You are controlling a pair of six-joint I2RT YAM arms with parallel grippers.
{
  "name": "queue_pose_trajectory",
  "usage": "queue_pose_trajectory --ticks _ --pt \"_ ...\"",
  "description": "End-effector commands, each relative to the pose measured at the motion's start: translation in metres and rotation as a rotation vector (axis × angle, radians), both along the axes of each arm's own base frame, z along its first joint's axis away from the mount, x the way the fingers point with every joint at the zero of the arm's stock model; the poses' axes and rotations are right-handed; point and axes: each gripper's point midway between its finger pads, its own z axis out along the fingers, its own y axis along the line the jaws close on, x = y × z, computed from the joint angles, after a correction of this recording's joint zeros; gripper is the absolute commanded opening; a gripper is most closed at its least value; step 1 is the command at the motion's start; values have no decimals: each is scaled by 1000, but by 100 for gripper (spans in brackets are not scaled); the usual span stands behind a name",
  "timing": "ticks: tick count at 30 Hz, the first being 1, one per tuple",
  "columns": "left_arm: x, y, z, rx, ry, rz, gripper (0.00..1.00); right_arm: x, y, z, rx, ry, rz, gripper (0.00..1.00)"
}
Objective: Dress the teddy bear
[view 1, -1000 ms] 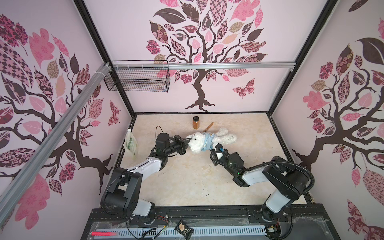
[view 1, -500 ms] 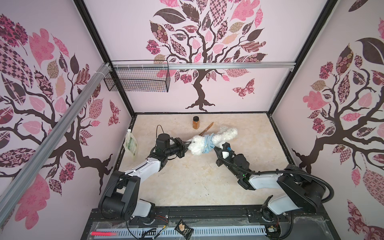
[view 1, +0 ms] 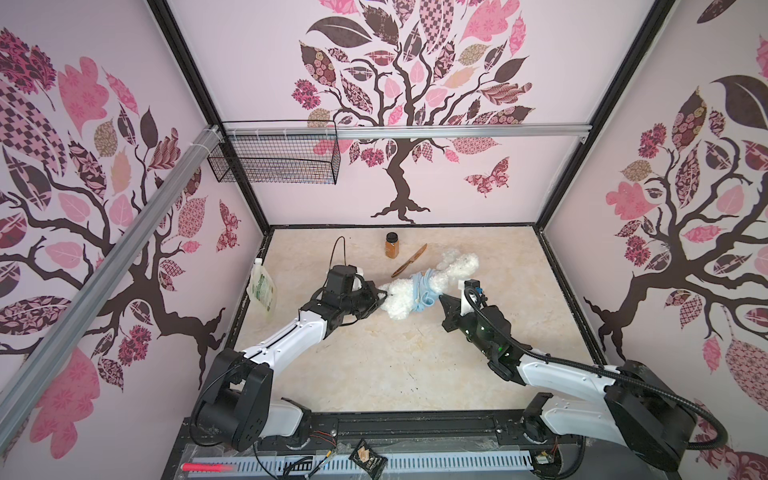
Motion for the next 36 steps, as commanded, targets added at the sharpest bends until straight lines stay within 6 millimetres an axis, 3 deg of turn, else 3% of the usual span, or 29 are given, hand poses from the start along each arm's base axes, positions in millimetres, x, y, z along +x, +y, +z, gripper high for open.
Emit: queue_pose_trajectory --ticks 1,5,12,18,27,29,33,36 --pt "4 40 -24 279 -41 74 0 19 -53 25 129 -11 -234 0" --pt "-2 49 -32 363 -60 85 0 20 -72 25 149 10 -296 0" --pt "-11 61 -44 423 -63 92 0 33 -85 8 201 140 -295 0" --pt "-14 49 -45 417 -94 42 0 43 -84 -13 191 251 -271 0" --pt "-11 32 -38 238 -86 21 0 52 -112 -59 202 397 -310 0" --pt "-10 32 -39 229 -80 5 0 53 -101 -57 199 391 -246 0" --pt "-11 16 -40 192 -79 -58 0 45 -62 -60 196 419 -34 0" --pt "-9 8 -43 144 -73 -66 0 32 -49 -67 148 440 45 13"
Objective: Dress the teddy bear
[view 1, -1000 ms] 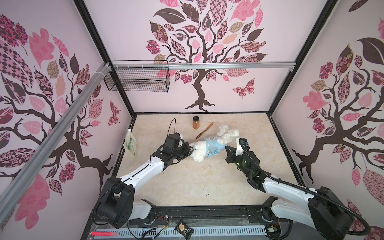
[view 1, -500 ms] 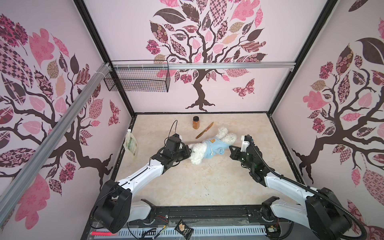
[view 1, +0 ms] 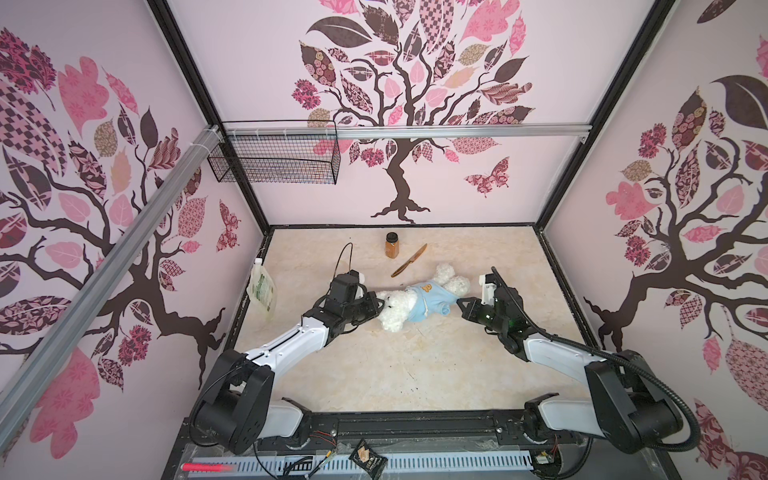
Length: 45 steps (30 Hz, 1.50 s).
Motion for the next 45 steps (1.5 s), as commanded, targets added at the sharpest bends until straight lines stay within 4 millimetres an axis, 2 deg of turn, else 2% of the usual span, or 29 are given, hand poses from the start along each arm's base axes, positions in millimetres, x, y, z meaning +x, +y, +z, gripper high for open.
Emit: queue_pose_trajectory --ticks 1,4,7,11,13,20,26,31,36,41,43,45 --pt "-1 -2 -10 -31 14 -7 0 2 7 11 -29 -44 69 16" --pt "-2 -5 -14 -54 32 -12 0 -11 3 20 -68 -50 86 25" --pt "-3 -6 -20 -65 46 -6 0 -21 -1 45 -92 -110 85 31" --pt "-5 -6 -25 -63 58 -3 0 -25 19 68 -81 -163 131 40" --pt "-6 -6 -27 -60 59 -2 0 -18 31 64 -61 -125 164 42" --pt "-7 -5 -26 -41 55 -11 0 17 62 33 -36 3 253 39" --pt "-5 -4 -21 -34 37 -12 0 23 73 8 -25 67 293 33" --pt "-4 -5 -22 -36 39 -15 0 28 65 -7 -65 77 249 19" --pt "-4 -2 -23 -35 43 -2 0 29 38 -10 -106 67 153 0" --pt "-5 12 -25 -27 48 53 0 24 -2 -22 -64 103 42 0" --pt "-7 14 -26 -27 52 58 0 21 -3 -21 -54 98 41 0" --pt "-8 13 -28 -27 57 48 0 19 7 -12 -1 73 91 0"
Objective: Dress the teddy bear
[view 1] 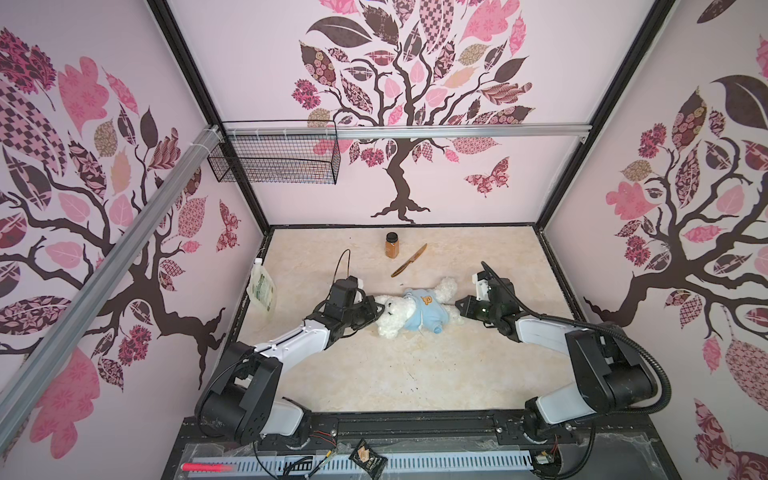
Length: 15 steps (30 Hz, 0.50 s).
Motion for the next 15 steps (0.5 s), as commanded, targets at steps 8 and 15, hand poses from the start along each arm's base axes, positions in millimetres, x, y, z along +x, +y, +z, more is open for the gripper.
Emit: queue_pose_trajectory --ticks 8,15 --pt "-2 1 -13 0 38 -9 0 -4 51 63 59 -185 193 33" --pt "-2 0 -13 2 38 -15 0 5 77 50 31 -149 252 41"
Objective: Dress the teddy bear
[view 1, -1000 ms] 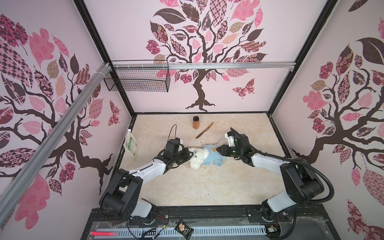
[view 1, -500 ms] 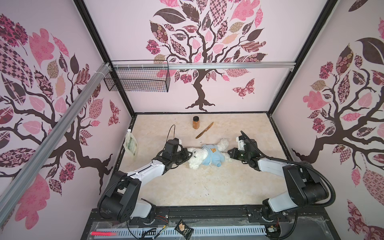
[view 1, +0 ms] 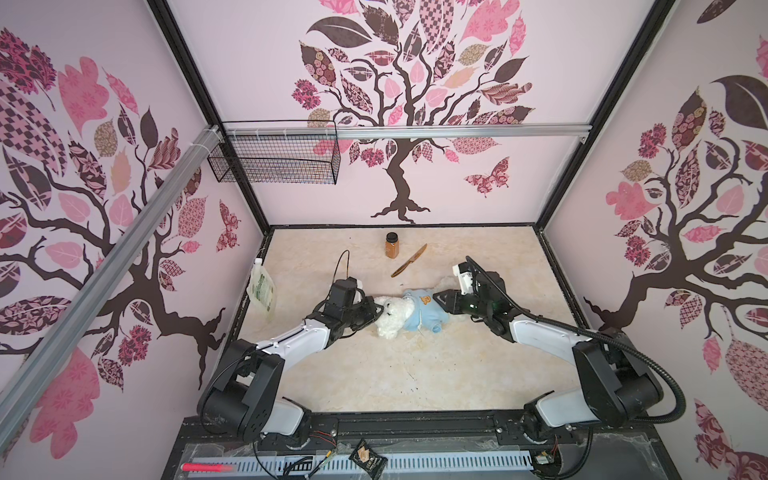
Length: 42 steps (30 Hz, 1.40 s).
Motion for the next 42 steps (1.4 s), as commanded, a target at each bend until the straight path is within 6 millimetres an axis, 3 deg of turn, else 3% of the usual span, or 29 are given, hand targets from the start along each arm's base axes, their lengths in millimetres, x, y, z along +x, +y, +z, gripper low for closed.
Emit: queue_pose_trajectory --ticks 1,8,14,18,23,26,33,34,38,42 --pt "-1 0 -4 5 7 -13 0 10 4 -16 -38 35 12 41" --pt "-3 0 -3 4 2 -15 0 13 15 -22 0 59 35 36" --pt "-5 2 -2 5 -4 -13 0 10 6 -25 -18 60 -6 1" --pt "-6 4 0 10 -9 -12 0 9 -9 -27 -42 59 -61 0" --pt "-7 8 1 23 -18 6 0 11 -52 -33 -59 85 -205 0" --pt "-10 13 1 27 -19 28 0 8 -66 -39 -62 100 -247 0" --pt "-15 6 -3 -33 -7 6 0 -6 -35 -34 26 77 -140 0" --pt "-15 4 -3 -56 -3 7 3 -9 -31 -36 14 74 -128 0" --pt "-13 -1 5 -134 -18 24 33 -20 -19 -42 -19 47 -85 0" --pt "-9 3 19 -192 -38 75 51 -29 -14 -48 -48 12 -44 0"
